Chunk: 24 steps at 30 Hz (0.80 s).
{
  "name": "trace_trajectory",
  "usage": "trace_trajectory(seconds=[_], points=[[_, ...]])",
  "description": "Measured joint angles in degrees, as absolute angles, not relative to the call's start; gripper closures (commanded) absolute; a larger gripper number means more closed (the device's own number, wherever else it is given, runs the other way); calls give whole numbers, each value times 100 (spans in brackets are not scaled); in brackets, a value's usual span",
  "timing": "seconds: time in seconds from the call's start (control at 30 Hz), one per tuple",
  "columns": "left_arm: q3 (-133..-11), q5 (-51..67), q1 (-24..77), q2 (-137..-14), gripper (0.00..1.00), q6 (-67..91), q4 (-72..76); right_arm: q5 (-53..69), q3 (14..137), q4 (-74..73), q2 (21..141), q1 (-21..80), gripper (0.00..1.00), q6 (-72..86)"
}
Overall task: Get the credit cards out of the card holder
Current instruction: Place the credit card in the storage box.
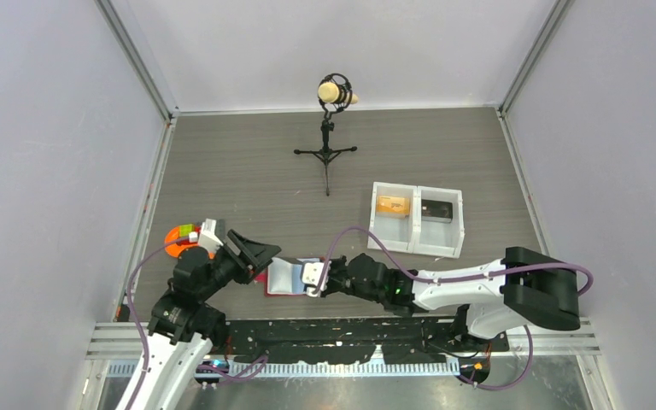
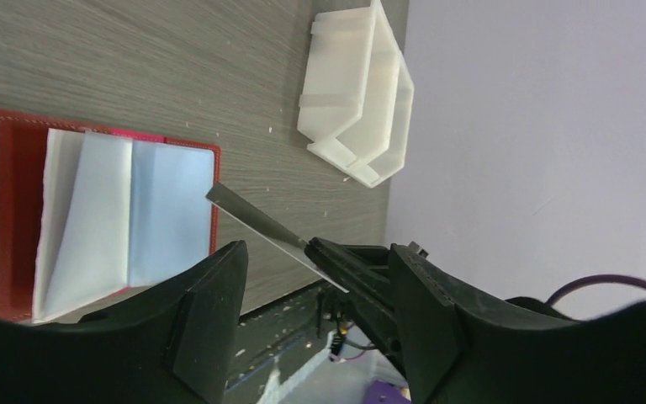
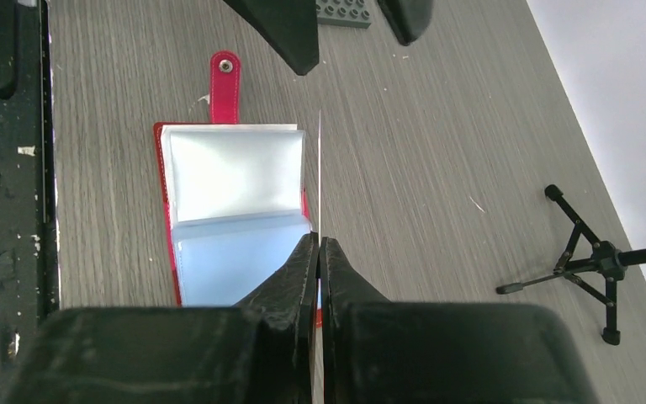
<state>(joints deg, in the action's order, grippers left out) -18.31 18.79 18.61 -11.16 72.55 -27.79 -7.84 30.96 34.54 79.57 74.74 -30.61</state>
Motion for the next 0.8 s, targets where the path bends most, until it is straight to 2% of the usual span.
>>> trace_trajectory(seconds=[0.23,0.33,0.4,0.6,0.8], points=[[-1953,1715,1861,-1142,39,6445,-3063,-600,3096,3323,7745,7293,95,-2646],[-1955,1761,1861,-1149,47,6010,-3055,-405,3098,3122,7653,7181,95,-2502],[-2001,1817,1863,-1192,48,5612,-3103,-130,3111,2860,7559,7035,95,-2416],[-2637,2139,1861,-1321,50,4252,-3221,1358,3398,1804,7181,6154,95,-2128],[-2858,3083,1863,-1599,48,3479,-2598,3354,3920,740,6943,5159,95,-1909]])
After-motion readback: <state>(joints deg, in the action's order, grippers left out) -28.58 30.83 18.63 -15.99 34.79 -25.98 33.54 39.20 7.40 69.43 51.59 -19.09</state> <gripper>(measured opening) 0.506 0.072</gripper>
